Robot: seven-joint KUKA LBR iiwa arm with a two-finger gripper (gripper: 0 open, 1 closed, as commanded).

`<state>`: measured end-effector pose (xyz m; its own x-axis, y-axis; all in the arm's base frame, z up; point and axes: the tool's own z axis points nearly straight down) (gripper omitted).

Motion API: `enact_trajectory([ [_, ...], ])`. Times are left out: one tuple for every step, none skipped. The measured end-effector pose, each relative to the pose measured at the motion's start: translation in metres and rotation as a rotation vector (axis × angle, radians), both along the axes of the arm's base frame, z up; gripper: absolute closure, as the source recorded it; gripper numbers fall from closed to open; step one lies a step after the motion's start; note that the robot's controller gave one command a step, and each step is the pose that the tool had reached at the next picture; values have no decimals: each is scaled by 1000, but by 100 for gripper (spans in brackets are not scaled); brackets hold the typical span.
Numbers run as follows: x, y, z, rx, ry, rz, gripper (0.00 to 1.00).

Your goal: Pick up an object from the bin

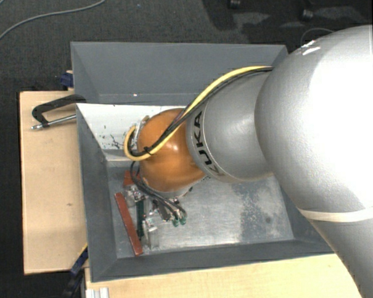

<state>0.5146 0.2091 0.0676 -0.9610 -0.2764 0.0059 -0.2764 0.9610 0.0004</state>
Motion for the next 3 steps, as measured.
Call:
enact_trajectory([
  [13,-35,4,2,-8,107,0],
  [12,-33,3,3,-6,108,100],
  [-2,-90,131,3,-18,121,100],
])
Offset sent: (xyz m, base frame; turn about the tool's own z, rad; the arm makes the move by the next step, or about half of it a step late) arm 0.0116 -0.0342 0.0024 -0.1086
